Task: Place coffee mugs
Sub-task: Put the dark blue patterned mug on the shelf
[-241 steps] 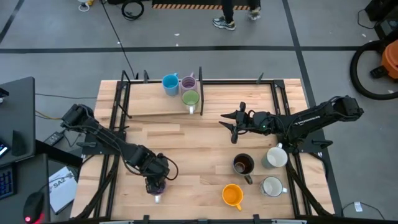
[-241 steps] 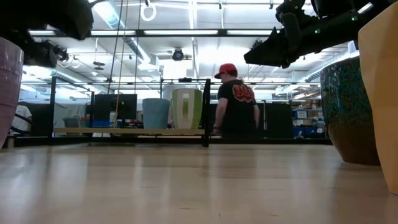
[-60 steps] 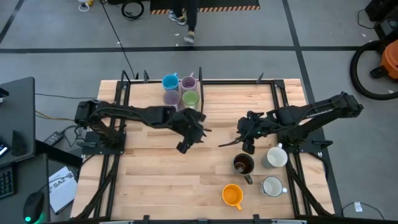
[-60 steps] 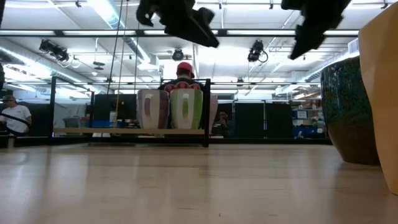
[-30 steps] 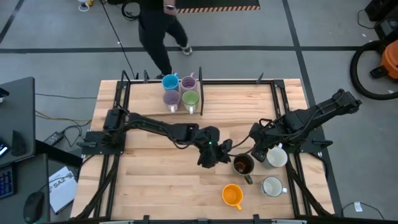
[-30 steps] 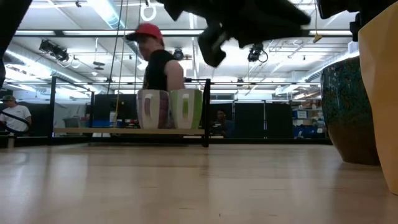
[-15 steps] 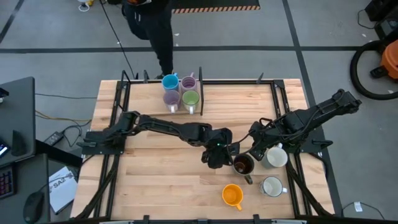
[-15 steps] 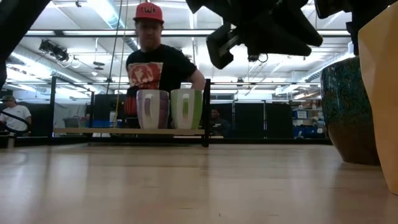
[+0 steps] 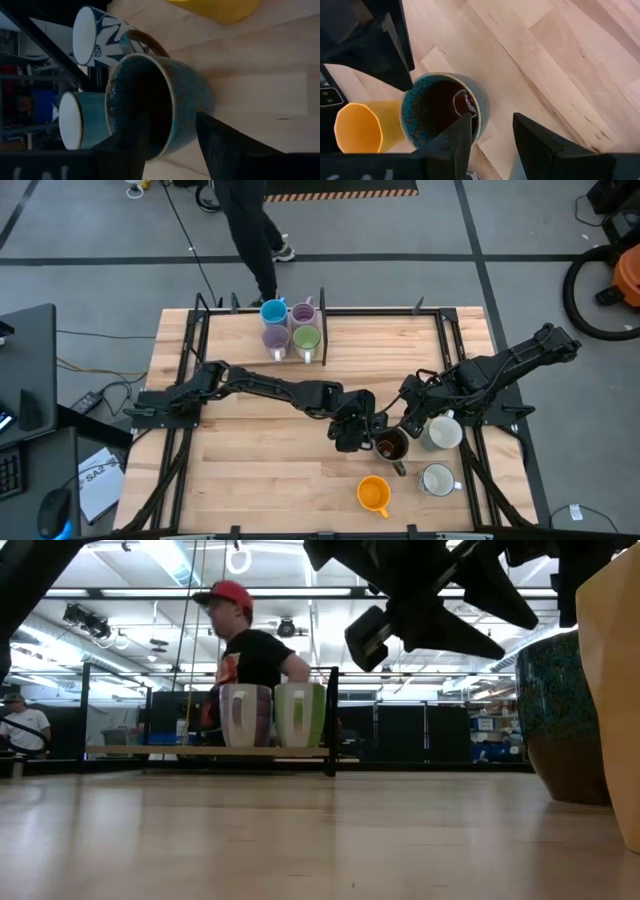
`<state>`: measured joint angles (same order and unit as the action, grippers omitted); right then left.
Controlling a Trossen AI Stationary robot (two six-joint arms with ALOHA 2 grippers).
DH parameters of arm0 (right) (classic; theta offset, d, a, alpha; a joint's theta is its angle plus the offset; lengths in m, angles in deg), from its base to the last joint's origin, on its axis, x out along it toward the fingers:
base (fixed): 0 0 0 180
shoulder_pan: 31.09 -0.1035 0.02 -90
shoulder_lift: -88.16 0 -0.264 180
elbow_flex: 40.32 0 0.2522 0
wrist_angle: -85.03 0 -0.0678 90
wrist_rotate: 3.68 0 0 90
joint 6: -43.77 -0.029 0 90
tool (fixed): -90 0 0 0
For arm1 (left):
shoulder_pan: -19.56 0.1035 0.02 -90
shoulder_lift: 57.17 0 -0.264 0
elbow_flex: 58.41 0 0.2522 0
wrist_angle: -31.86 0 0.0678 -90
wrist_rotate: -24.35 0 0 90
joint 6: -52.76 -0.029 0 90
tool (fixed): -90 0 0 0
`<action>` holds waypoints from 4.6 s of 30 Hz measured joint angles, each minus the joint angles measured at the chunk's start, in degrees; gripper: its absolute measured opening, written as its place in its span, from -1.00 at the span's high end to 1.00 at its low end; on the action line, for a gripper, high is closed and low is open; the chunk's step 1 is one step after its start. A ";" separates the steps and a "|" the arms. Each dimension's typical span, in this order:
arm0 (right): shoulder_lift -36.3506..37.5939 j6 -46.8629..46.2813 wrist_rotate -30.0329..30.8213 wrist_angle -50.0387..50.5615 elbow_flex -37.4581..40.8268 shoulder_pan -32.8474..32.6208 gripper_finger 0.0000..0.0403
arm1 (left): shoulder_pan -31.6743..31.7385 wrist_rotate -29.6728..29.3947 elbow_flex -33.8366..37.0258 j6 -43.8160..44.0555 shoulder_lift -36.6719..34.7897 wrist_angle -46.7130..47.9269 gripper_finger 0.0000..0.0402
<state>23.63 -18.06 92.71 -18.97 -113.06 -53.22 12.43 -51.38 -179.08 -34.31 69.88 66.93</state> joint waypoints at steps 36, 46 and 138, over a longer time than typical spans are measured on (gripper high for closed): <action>0.02 0.94 1.61 -0.93 0.00 0.01 0.25 | -0.10 -9.20 0.20 -6.92 5.22 1.10 0.78; 0.02 3.38 1.68 -0.87 0.00 0.01 0.25 | -1.32 -14.39 0.17 1.46 3.85 5.84 0.79; 1.07 51.70 27.07 -29.39 6.24 11.20 0.25 | 54.44 -19.57 26.56 73.60 -32.33 46.45 0.79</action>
<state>24.70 33.64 119.78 -48.35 -106.82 -42.03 66.87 -70.95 -152.53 39.29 37.55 113.39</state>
